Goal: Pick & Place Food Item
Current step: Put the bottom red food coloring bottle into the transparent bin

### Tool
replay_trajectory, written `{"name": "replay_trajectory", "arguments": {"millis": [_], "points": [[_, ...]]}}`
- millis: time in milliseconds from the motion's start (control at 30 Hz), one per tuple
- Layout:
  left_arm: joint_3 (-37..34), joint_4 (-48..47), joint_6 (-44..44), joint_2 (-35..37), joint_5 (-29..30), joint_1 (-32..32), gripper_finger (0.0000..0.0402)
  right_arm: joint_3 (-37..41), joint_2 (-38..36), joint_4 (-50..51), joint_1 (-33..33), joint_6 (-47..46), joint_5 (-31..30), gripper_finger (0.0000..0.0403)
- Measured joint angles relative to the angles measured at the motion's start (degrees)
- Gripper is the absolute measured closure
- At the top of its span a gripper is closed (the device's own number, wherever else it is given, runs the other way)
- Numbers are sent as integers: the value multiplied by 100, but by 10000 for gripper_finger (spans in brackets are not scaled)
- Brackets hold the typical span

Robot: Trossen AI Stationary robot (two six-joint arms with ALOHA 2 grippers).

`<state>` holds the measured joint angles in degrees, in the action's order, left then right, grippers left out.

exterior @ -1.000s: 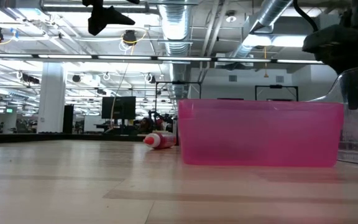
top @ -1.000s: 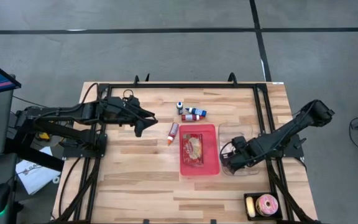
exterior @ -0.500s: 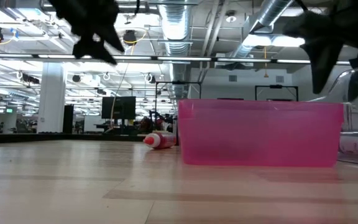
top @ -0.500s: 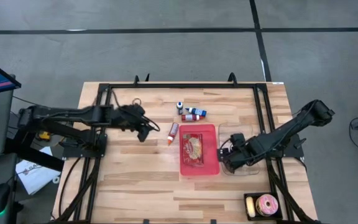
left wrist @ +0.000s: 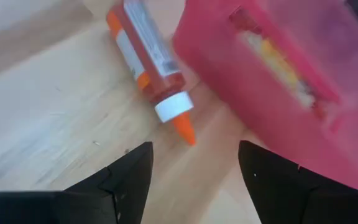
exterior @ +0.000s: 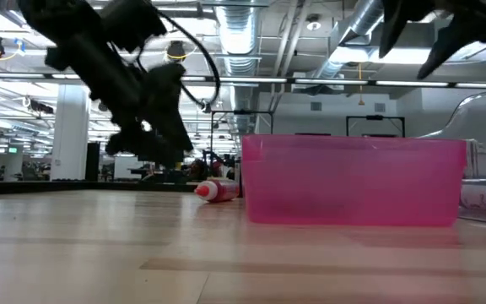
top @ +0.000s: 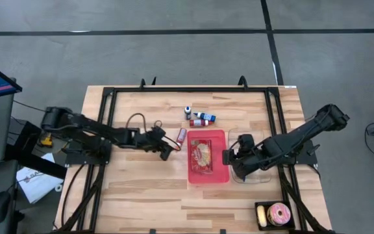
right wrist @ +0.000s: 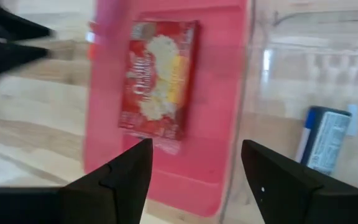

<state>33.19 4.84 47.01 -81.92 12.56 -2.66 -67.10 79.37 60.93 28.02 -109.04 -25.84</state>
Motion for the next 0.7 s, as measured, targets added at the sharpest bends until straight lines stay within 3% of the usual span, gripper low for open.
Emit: {"name": "replay_trajectory", "arguments": {"millis": [400,700], "points": [[520,649,-188,-1551,736,4,169,-571,-2,790,-3,145,-21,165],[716,493,-178,-1965,1353,14,176,-571,0,744,-5,104,-21,165]]}}
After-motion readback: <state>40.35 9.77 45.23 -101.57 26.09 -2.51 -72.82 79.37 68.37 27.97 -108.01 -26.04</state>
